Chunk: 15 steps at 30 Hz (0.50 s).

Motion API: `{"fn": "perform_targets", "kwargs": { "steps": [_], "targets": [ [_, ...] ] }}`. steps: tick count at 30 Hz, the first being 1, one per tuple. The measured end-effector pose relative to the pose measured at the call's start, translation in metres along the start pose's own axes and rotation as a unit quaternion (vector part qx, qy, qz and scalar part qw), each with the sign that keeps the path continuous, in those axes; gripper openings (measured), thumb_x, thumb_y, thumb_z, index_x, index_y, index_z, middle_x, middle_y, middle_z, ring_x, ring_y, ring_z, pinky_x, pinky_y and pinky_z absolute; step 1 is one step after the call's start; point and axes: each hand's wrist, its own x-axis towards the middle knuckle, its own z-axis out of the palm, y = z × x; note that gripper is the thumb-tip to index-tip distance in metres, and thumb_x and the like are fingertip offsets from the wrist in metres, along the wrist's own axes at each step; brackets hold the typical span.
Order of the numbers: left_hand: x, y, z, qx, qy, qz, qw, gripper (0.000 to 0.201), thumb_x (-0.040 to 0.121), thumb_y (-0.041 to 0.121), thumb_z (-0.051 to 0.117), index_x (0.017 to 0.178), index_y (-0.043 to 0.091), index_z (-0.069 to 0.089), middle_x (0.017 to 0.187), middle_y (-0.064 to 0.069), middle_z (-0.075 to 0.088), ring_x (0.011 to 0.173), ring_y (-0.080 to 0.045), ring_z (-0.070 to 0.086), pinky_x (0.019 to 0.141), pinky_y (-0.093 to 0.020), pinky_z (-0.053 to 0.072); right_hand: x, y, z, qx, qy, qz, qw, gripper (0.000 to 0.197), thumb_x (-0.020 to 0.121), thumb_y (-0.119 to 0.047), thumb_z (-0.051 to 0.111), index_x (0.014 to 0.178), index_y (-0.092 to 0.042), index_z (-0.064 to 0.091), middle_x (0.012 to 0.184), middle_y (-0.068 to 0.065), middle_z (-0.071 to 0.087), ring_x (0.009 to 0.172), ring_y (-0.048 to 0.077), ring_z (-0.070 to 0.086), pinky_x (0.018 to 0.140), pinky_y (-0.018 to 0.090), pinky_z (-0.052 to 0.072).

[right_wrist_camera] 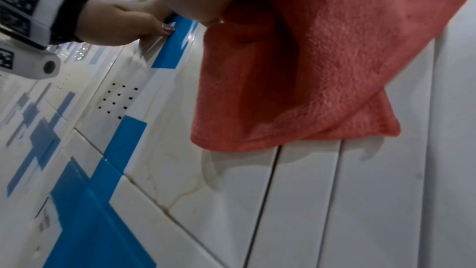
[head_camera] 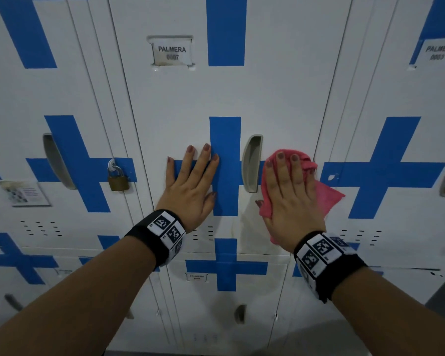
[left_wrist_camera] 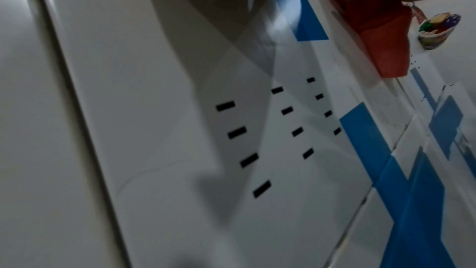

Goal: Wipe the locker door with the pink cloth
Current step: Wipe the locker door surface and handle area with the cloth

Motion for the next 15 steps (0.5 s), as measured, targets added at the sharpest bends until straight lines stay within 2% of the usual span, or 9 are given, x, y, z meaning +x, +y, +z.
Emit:
{"fn": "perform_targets", "kwargs": {
  "steps": [3,6,12,15],
  "targets": [
    [-0.001,0.001,0.002,0.005,0.014,0.003,1.0,0.077,0.089,0.042,0.034,0.149,0.019,-0.008,0.156,0.0,-0.015,0.143,-0.025,-0.018,0.112,-0.05,-0.014,-0.008,-0.004,0.009,0.012,-0.012,-0.011,1.0,0.08,0.089,-0.044,0.035,0.148,-0.012,-0.008,0.154,0.007,-0.022,0.143,0.031,-0.013,0.114,0.052,0.001],
    [-0.001,-0.001,0.003,0.011,0.022,0.01,1.0,0.077,0.09,0.041,0.034,0.149,0.019,-0.01,0.156,0.0,-0.015,0.143,-0.025,-0.017,0.113,-0.05,-0.014,-0.016,-0.005,0.015,0.014,-0.027,-0.026,0.999,0.08,0.088,-0.048,0.035,0.149,-0.013,-0.005,0.155,0.006,-0.019,0.143,0.031,-0.012,0.114,0.05,-0.003],
    [-0.001,-0.001,0.004,0.016,0.023,0.01,1.0,0.078,0.09,0.042,0.035,0.149,0.019,-0.011,0.156,0.0,-0.02,0.143,-0.026,-0.016,0.112,-0.05,-0.015,-0.04,-0.001,0.024,0.015,-0.098,-0.064,0.993,0.099,0.079,-0.075,0.037,0.15,-0.017,0.002,0.158,0.006,-0.009,0.144,0.031,-0.008,0.114,0.05,-0.004],
    [-0.002,-0.001,0.004,0.018,0.023,0.011,1.0,0.077,0.09,0.042,0.034,0.148,0.019,-0.011,0.155,0.0,-0.022,0.143,-0.026,-0.016,0.112,-0.05,-0.015,-0.056,0.003,0.029,0.031,-0.119,-0.056,0.991,0.104,0.075,-0.083,0.03,0.15,-0.017,0.002,0.157,0.003,-0.012,0.144,0.029,-0.008,0.114,0.047,-0.005]
  ]
}}
